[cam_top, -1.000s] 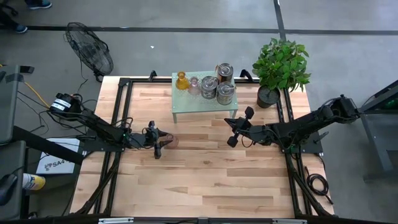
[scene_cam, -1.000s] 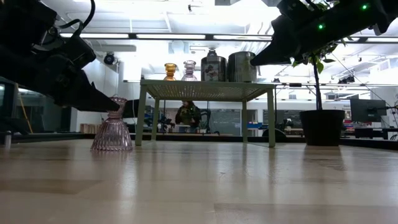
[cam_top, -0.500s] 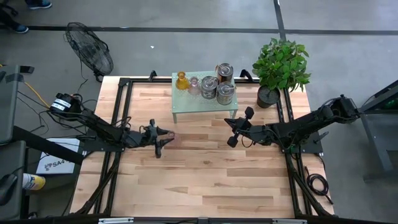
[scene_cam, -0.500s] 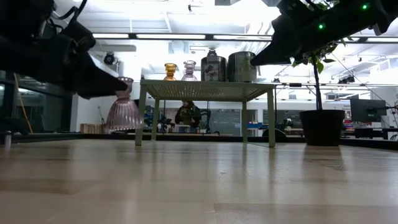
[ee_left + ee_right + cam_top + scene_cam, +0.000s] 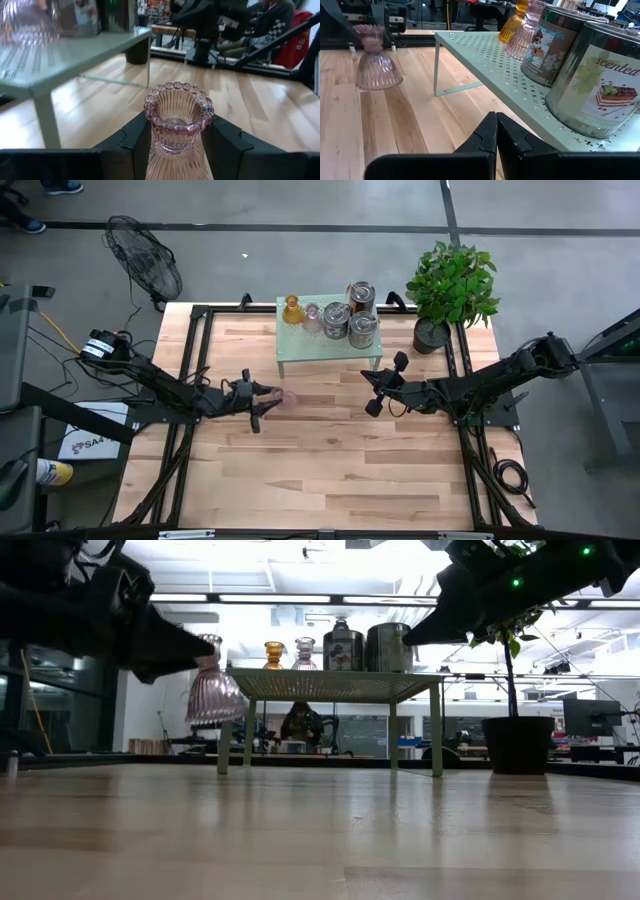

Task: Pick & Place candle stick holders
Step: Put the purple candle holder on the shelf

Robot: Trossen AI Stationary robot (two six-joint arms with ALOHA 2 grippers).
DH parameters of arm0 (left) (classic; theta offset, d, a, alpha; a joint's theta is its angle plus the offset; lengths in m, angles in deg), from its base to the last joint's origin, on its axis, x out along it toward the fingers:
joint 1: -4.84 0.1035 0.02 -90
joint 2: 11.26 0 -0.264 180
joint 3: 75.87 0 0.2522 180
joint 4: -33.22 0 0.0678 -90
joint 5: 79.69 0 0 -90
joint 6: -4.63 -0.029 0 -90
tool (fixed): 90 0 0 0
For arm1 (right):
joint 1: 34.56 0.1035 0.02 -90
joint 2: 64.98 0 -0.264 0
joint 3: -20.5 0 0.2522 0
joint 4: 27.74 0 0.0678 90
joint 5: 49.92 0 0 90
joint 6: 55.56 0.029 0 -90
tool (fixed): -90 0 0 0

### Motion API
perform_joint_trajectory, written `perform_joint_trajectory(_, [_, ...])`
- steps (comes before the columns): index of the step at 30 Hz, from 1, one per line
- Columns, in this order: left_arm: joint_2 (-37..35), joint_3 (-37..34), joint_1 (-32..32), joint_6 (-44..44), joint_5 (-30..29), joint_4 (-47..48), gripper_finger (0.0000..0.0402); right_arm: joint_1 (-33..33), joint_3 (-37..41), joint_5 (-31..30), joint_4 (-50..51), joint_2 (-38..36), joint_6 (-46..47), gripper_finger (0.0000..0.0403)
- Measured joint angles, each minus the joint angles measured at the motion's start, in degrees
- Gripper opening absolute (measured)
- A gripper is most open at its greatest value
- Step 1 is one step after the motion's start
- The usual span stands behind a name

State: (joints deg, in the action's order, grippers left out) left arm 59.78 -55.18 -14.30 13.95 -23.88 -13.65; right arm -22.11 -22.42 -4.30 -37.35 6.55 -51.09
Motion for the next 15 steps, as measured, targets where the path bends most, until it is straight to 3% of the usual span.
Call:
perform_joint_trajectory(7, [-0.06, 6.31, 0.00, -5.68, 0.97, 2.34, 0.0148, -0.01, 0.00, 0.01, 0.00, 0.01, 0.00, 0.0000])
perform_joint_trajectory(15, [-0.07, 15.96, 0.05, -9.98, -5.51, 11.73, 0.0148, -0.01, 0.00, 0.00, 0.02, 0.01, 0.00, 0.0000])
